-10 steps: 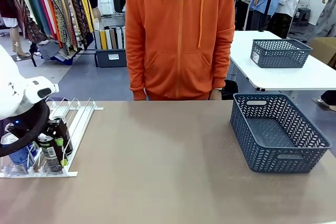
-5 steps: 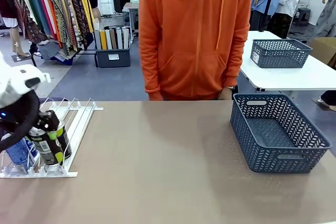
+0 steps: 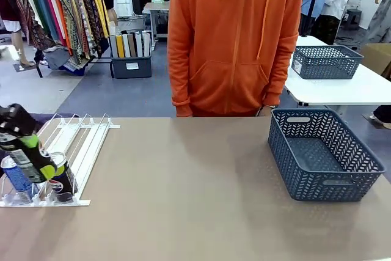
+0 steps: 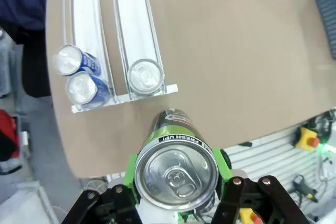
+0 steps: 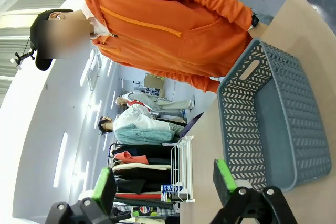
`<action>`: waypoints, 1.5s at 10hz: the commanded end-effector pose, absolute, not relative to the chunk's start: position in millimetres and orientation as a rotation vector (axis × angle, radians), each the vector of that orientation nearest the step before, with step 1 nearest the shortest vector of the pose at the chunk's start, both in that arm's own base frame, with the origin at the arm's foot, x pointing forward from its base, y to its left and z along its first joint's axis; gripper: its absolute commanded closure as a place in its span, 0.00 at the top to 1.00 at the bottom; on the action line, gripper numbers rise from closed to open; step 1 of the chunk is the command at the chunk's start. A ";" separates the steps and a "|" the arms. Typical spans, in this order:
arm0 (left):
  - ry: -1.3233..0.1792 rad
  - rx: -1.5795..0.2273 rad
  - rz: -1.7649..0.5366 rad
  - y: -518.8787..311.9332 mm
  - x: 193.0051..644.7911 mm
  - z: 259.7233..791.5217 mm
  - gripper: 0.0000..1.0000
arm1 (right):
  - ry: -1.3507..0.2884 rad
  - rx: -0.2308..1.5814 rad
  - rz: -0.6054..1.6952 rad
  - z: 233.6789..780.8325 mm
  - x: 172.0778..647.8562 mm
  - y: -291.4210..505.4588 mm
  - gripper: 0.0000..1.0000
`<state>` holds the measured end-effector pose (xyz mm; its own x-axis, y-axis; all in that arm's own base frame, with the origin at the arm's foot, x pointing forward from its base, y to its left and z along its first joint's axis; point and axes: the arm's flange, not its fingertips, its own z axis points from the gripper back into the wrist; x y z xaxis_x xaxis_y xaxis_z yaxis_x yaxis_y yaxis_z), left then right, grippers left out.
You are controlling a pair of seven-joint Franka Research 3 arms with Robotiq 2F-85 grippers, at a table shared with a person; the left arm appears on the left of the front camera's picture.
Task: Retrieve and store the cans from the dispenser.
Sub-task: Pick up one can from the Automatic Can Dispenser and place it in the middle of the table.
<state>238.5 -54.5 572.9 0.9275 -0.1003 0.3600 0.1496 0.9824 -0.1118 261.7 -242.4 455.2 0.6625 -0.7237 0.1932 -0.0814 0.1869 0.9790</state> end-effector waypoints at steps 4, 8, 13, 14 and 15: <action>-0.345 -0.111 -0.133 -61.5 229.4 592.7 0.00 | -0.778 1.333 -0.509 458.5 263.6 -244.4 1.00; -0.320 -0.157 -0.181 -103.0 241.3 576.8 0.00 | -0.778 1.333 -0.509 458.5 263.6 -244.4 1.00; -0.310 -0.248 -0.201 -297.3 315.9 511.0 0.00 | -0.778 1.333 -0.509 458.5 263.6 -244.4 1.00; -0.348 -0.205 -0.229 -330.4 330.0 493.0 0.00 | -0.778 1.333 -0.509 458.5 263.6 -244.4 1.00; -0.381 -0.150 -0.293 -360.5 343.3 476.0 0.00 | -0.778 1.333 -0.509 458.5 263.6 -244.4 1.00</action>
